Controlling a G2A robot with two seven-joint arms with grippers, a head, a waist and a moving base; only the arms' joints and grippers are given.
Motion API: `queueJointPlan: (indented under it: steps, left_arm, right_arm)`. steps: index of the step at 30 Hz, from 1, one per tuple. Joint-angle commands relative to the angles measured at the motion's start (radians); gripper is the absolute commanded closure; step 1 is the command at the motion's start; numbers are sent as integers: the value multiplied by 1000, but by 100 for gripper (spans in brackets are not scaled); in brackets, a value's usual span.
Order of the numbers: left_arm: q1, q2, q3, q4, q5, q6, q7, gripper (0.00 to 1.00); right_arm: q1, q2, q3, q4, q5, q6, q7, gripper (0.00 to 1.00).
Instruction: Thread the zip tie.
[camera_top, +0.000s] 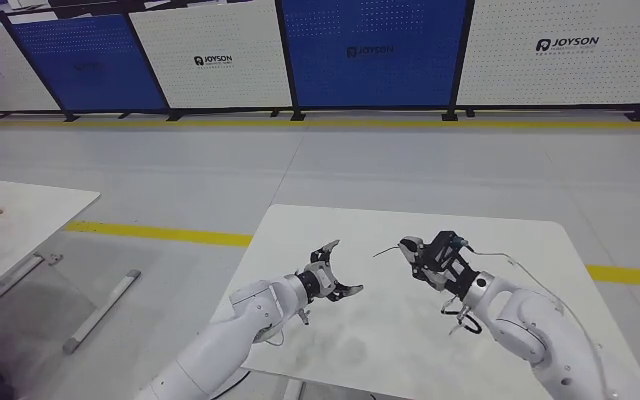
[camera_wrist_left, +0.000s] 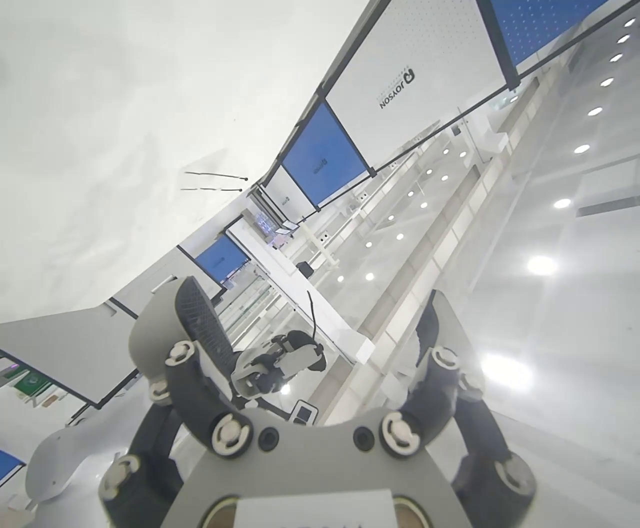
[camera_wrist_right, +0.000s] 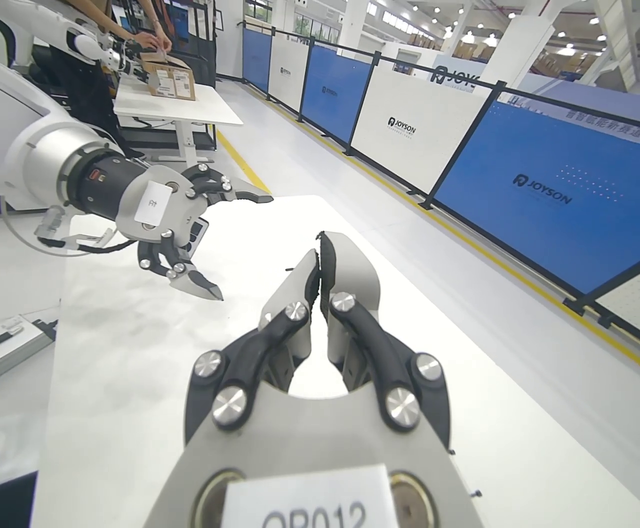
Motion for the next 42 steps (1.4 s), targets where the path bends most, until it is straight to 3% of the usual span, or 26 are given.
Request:
queueJointPlan:
  steps: [1,20,26,30,33,42]
  left_arm:
    - [0,0,0,0,0,0,0,0]
    - [1,-1,1,0,0,-2,-4,0]
    - [27,-15,17,-14,0,0,-67,0]
    - [32,-24,18,-13,0,0,-76,0]
    - [32,-38,-22,9,0,0,-85,0]
    - [34,-40,-19,7,8,-6,-89,0]
  right_arm:
    - [0,0,0,0,0,0,0,100]
    - [0,0,0,0,0,0,0,100]
    - [-12,1,-3,-17,-13,0,6,100]
    - [6,14,-54,-28,0,0,-7,100]
    - [38,31,-103,2,20,0,-22,100]
    - [38,31,-103,2,20,0,-22,100]
